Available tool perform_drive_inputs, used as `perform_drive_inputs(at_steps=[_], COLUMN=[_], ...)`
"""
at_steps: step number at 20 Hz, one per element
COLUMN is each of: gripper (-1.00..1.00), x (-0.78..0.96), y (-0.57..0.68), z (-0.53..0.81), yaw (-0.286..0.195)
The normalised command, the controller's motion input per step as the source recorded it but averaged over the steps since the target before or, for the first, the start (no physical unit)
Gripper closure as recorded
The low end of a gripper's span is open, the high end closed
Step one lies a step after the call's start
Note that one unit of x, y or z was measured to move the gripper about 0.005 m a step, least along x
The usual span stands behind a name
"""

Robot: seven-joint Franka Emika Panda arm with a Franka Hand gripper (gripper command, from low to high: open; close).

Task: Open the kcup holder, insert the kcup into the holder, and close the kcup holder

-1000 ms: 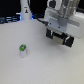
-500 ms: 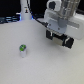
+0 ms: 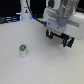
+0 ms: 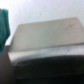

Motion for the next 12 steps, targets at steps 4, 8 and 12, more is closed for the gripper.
perform_drive_inputs(at_steps=[4, 8, 12], gripper=[-1.0, -1.0, -1.0], x=[0.06, -0.01, -0.04], y=[-0.47, -0.43, -0.4], z=[0.43, 0.37, 0.31], yaw=[-0.213, -0.266, -0.282])
